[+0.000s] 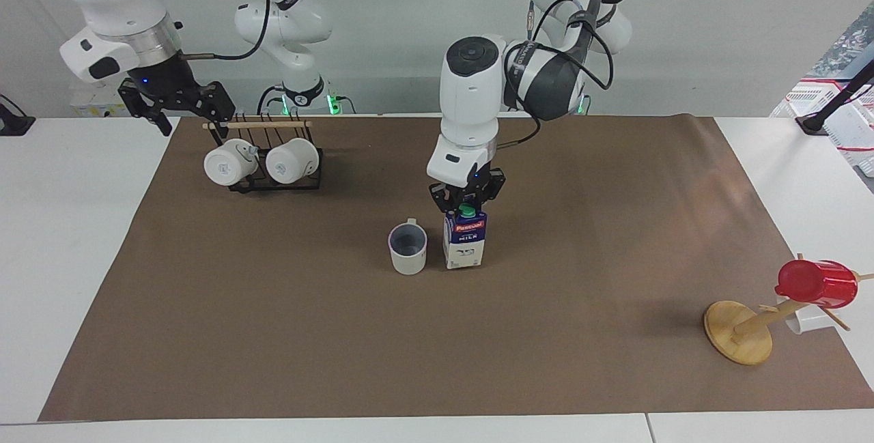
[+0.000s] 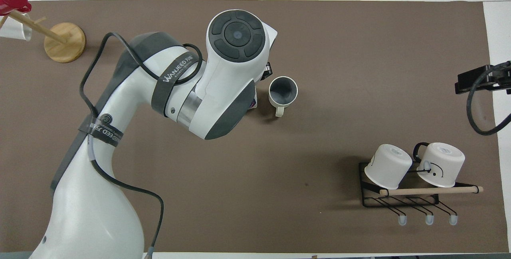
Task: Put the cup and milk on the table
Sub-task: 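Carry the milk carton beside the mug while the right gripper withdraws, then release the milk carton beside the mug and lift the left gripper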
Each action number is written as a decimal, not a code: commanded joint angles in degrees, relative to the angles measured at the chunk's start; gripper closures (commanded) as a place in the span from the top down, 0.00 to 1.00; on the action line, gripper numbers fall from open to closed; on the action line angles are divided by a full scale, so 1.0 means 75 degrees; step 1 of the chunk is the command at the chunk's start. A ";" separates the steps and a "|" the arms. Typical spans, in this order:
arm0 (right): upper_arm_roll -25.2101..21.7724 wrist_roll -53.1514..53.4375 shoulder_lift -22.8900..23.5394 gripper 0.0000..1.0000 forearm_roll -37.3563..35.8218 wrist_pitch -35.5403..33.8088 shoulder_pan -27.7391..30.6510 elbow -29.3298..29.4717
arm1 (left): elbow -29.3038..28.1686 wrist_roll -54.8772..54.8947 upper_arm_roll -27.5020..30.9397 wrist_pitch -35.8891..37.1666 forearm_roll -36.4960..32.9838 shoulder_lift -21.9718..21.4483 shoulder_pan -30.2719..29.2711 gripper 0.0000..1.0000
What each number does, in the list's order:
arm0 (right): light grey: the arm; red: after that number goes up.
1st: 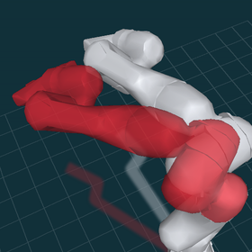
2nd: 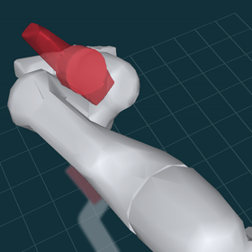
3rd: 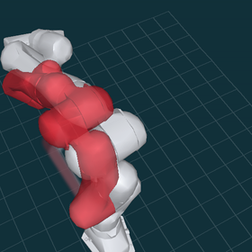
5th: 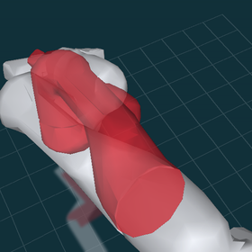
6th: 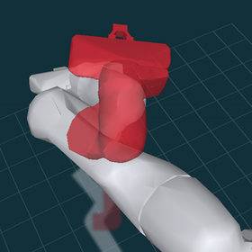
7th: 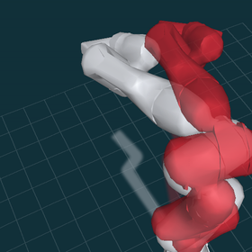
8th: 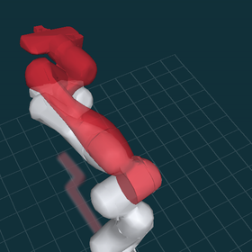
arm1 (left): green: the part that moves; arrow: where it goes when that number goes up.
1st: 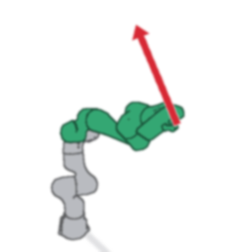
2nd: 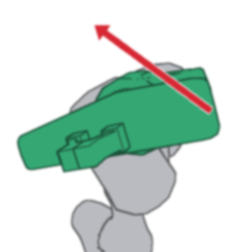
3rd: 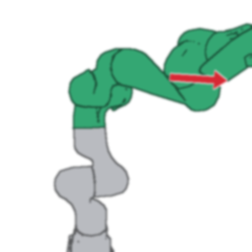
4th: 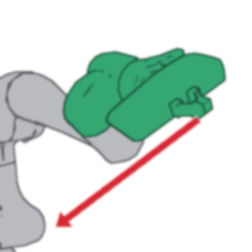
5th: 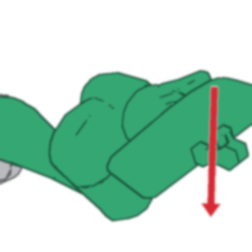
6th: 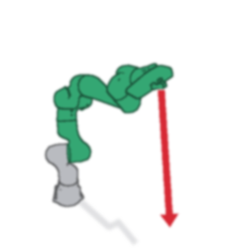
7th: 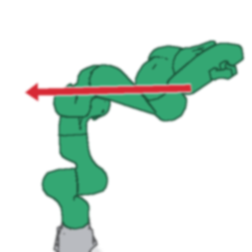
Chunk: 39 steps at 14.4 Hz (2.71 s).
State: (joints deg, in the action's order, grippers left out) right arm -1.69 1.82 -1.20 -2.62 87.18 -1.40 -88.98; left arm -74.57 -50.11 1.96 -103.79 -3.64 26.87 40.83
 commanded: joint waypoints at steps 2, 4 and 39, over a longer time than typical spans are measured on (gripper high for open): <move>0.0050 -0.0114 0.0125 1.00 0.0277 -0.0502 0.0058 0.0356 | 0.0240 -0.0244 0.0137 -0.0106 -0.0253 0.0249 0.0275 0.00; 0.0050 -0.0114 0.0113 1.00 0.0267 -0.0526 0.0082 0.0333 | 0.0111 -0.0244 0.0125 -0.0363 -0.0312 0.0237 0.0275 0.00; 0.0050 -0.0114 0.0031 1.00 0.0231 -0.0468 0.0035 0.0181 | -0.1719 0.7268 0.0161 0.1907 0.0532 -0.3220 -0.5384 1.00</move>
State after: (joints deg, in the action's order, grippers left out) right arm -1.35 1.82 -1.07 -1.66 84.29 -1.42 -87.92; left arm -91.45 2.49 3.77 -93.76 -0.75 1.29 2.06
